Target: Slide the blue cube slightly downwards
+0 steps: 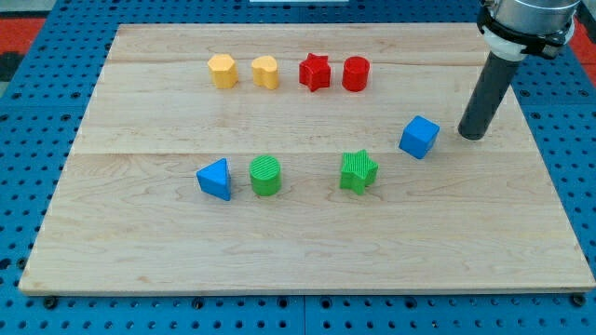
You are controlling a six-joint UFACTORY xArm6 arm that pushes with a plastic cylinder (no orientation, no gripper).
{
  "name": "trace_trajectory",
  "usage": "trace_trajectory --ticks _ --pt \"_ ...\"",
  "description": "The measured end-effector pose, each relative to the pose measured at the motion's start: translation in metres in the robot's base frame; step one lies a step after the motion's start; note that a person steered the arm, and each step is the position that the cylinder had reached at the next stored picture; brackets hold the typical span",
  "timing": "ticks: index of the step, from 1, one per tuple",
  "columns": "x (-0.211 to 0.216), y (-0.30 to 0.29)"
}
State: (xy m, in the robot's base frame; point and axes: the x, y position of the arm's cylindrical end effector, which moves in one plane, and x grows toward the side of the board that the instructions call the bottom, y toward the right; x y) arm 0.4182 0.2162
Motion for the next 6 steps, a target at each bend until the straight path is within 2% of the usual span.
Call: trace_trajectory --ticks 1,2,3,4,5,6 --pt "-0.049 0.013" --pt "-0.026 -0.051" --pt "0.006 -0.008" --pt "-0.005 0.0" --pt "-0.037 -0.036" --pt "-0.015 -0.064"
